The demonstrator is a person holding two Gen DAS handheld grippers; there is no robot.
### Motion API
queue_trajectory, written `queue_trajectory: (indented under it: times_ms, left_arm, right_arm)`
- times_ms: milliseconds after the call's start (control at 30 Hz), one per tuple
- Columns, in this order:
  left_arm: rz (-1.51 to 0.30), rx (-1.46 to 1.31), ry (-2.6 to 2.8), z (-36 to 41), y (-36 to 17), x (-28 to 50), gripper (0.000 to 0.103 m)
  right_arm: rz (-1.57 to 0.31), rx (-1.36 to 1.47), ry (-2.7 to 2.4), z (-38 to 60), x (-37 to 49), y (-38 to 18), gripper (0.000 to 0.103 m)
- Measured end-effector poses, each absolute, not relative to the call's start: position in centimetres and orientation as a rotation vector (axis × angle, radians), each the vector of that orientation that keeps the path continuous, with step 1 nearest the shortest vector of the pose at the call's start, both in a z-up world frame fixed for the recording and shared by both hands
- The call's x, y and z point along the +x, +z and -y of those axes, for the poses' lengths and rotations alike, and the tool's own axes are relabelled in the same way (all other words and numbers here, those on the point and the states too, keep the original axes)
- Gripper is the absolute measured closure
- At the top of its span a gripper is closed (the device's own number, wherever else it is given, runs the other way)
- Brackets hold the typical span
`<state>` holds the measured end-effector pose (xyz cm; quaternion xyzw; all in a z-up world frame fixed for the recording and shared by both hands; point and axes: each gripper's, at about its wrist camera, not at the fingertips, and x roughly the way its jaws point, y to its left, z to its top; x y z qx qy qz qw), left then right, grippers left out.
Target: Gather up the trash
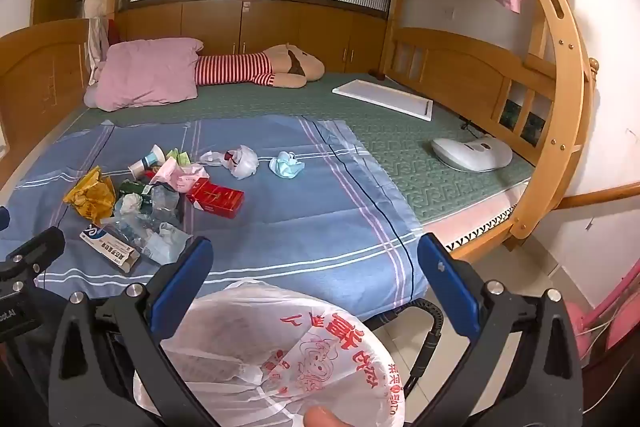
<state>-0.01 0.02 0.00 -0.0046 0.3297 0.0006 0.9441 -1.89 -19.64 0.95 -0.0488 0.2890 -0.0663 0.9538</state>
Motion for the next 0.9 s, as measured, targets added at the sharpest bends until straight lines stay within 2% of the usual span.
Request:
queue_trajectory:
  times_ms: [900]
  left_arm:
    - [-0.681,-0.02,0.003,-0.06,-0.75,0.14,0.003]
  right_arm:
    - [-0.627,-0.103,-0.134,19.4,-0.92,0.34,0.003]
